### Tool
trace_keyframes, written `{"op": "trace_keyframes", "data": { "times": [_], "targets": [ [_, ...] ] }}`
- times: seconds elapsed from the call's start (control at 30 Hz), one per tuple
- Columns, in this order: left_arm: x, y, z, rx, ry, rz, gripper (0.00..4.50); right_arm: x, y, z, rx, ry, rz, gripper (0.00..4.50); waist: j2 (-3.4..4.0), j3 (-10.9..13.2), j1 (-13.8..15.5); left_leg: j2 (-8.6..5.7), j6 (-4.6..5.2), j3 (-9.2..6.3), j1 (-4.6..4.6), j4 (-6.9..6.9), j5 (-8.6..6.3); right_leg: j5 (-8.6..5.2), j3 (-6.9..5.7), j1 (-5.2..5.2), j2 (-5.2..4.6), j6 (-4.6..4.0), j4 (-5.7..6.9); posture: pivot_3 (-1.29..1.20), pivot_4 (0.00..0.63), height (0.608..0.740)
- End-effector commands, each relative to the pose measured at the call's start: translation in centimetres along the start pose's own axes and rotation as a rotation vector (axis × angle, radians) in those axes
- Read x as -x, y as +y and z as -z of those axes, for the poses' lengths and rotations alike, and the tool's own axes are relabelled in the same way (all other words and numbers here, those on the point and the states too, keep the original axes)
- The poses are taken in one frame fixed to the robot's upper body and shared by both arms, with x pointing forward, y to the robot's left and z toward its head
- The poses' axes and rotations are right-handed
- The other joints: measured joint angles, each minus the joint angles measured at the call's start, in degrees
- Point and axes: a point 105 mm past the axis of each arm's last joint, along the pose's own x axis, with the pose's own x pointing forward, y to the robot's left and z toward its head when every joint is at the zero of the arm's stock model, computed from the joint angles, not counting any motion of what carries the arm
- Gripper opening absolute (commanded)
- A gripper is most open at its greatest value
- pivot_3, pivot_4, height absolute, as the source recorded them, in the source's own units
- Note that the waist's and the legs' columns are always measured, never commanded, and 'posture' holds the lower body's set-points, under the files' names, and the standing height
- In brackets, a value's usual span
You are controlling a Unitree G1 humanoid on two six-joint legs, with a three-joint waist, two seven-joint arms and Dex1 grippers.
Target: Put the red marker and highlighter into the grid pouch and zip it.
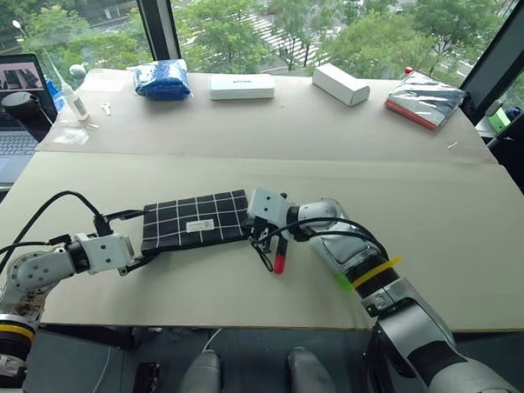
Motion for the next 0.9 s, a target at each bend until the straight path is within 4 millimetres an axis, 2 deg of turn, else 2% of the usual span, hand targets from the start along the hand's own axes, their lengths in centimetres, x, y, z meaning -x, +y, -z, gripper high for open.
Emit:
{"op": "trace_keyframes", "data": {
  "times": [0.03,0.2,0.37,0.63,0.7,0.73,0.8,0.9],
  "targets": [
    [-0.6,-1.5,-0.2,0.012,-0.024,0.058,3.92,0.1,0.1,0.0,0.002,-0.007,0.001,0.0,0.0,0.0,0.01,0.0,0.0,0.0,0.0,0.0,0.0,0.0,0.0,0.0,0.0,0.0,0.0,0.0,0.15,0.74],
    [-1.1,-2.2,-0.9,0.021,-0.064,0.09,1.87,0.1,0.1,0.0,0.002,-0.006,0.001,0.0,0.0,0.0,-0.01,0.0,0.0,0.0,0.0,0.0,0.0,0.0,0.0,0.0,0.0,0.0,0.0,0.0,0.15,0.74],
    [-1.1,-2.5,-1.1,0.03,-0.075,0.1,0.01,0.1,-0.1,0.1,0.002,-0.004,0.001,0.0,0.02,-0.01,-0.1,0.0,0.0,0.0,0.01,0.0,0.0,0.0,0.01,0.0,0.0,0.0,0.0,0.0,0.15,0.74],
    [-1.6,-1.5,-2.6,0.098,-0.13,0.049,0.01,0.1,-0.2,-0.2,-0.03,-0.026,-0.013,0.0,0.02,-0.01,-0.14,0.0,0.0,0.0,0.0,0.0,0.0,0.0,0.01,0.01,0.0,0.0,-0.01,0.0,0.15,0.74],
    [-1.6,-0.9,-2.8,0.204,-0.132,-0.001,0.0,0.5,-0.6,-1.3,-0.087,-0.093,-0.019,0.64,0.01,-0.01,-0.16,0.0,0.0,0.0,-0.01,0.0,0.0,0.0,0.01,0.0,0.0,0.0,0.0,0.0,0.15,0.74],
    [-1.5,-0.7,-2.9,0.244,-0.135,-0.017,0.0,0.6,-0.8,-1.7,-0.105,-0.117,-0.019,0.79,0.01,-0.01,-0.27,0.0,0.0,0.0,-0.03,0.01,0.0,0.0,0.01,-0.01,0.0,0.0,0.0,0.0,0.15,0.74],
    [-1.2,0.0,-2.5,0.363,-0.12,-0.094,0.0,1.2,-2.2,-2.6,-0.173,-0.164,0.023,1.52,0.01,-0.01,-0.48,0.02,0.0,-0.02,-0.06,0.01,0.0,0.0,0.01,-0.05,0.02,0.0,0.02,0.0,0.15,0.74],
    [-1.0,0.2,-2.2,0.435,-0.096,-0.143,0.0,2.5,-3.6,-4.6,-0.304,-0.274,0.024,2.52,0.01,0.0,-0.55,0.05,0.01,-0.04,-0.06,0.0,0.0,0.0,0.0,-0.08,0.04,0.0,0.05,0.0,0.15,0.74]
  ]
}}
